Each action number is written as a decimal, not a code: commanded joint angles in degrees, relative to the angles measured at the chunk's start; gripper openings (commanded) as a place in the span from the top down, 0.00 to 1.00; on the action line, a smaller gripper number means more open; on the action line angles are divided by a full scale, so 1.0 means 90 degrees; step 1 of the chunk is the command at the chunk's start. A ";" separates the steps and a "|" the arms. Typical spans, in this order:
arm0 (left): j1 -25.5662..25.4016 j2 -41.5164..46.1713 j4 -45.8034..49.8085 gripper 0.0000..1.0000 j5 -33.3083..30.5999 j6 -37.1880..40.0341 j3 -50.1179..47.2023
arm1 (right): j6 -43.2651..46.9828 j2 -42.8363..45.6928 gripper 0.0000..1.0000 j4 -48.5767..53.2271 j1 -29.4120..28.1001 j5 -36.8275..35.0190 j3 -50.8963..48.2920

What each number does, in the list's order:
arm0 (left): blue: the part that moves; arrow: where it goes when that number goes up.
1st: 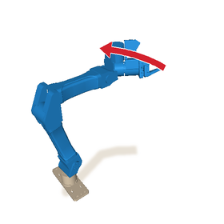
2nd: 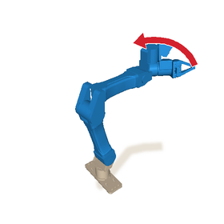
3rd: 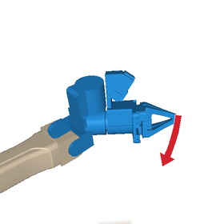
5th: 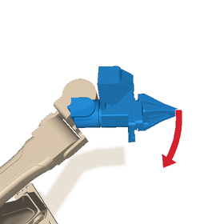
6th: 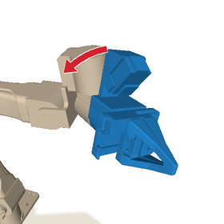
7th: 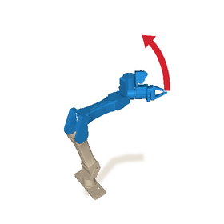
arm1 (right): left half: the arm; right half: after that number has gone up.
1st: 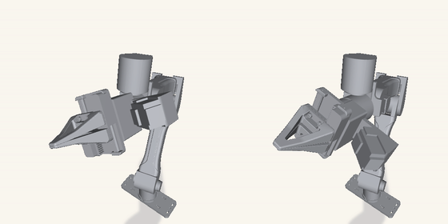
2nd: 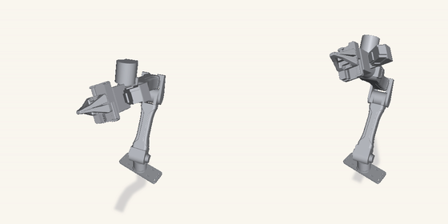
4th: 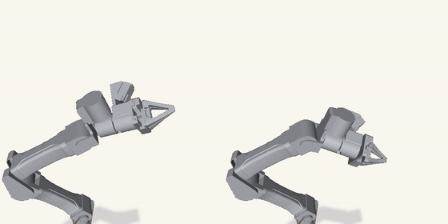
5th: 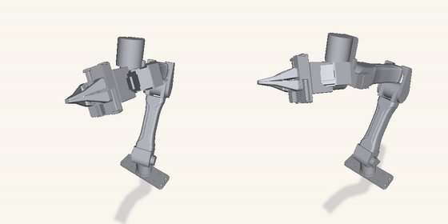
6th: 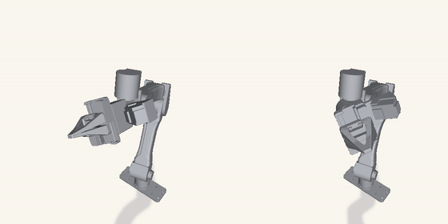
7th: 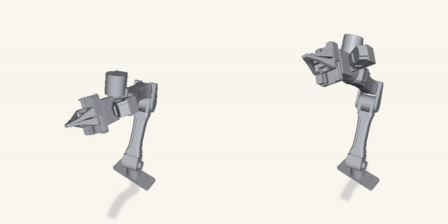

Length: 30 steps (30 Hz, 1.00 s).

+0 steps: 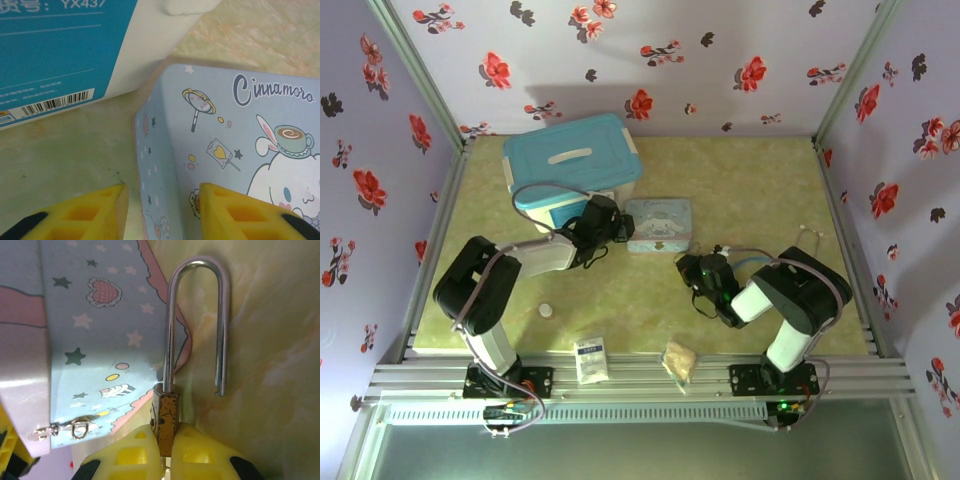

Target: Unlock a padlock with a key

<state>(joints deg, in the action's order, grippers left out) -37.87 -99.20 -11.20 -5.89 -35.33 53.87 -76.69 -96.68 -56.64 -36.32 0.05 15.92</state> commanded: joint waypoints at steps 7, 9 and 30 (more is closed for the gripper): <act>0.0135 0.0134 0.1333 0.52 0.0004 0.0254 -0.0026 | 0.1793 0.2287 1.00 0.5545 0.0285 0.1267 0.0551; 0.0134 0.0245 0.1331 0.50 0.0032 0.0240 -0.0038 | 0.2185 0.2681 1.00 0.6182 0.0572 0.1644 0.0576; 0.0147 0.1336 0.1764 0.40 0.0047 0.0329 -0.0150 | 0.4785 0.2096 0.84 0.9258 0.1341 0.2329 0.1866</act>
<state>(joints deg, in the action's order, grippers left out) -37.08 -91.07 2.09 -5.39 -34.06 51.18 -35.59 -77.45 18.96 -24.47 26.63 32.69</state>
